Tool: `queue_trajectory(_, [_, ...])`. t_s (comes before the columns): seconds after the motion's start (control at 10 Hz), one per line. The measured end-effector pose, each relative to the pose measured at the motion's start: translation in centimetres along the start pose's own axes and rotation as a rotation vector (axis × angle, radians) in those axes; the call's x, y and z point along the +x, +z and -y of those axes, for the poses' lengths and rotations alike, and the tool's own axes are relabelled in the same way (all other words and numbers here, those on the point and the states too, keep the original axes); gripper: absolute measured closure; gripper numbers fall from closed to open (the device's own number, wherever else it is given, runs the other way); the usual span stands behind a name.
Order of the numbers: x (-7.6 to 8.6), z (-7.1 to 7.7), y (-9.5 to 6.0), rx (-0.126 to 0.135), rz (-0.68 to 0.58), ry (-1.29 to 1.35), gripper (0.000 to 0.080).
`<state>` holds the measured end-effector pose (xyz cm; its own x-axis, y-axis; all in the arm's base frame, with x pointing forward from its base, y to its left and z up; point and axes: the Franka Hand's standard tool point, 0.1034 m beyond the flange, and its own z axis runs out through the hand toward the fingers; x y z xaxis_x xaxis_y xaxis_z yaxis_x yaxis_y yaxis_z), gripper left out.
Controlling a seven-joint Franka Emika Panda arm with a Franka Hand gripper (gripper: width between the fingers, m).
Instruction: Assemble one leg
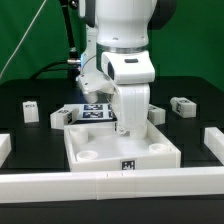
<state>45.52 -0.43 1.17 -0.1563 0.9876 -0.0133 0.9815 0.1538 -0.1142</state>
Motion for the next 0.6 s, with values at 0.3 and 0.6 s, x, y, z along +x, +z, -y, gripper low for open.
queue_trajectory(0.3, [-0.02,-0.36,-0.19,-0.017,0.0,0.001,0.0734])
queue_trajectory(0.6, [-0.02,-0.38,-0.2,-0.018,0.0,0.002,0.0734])
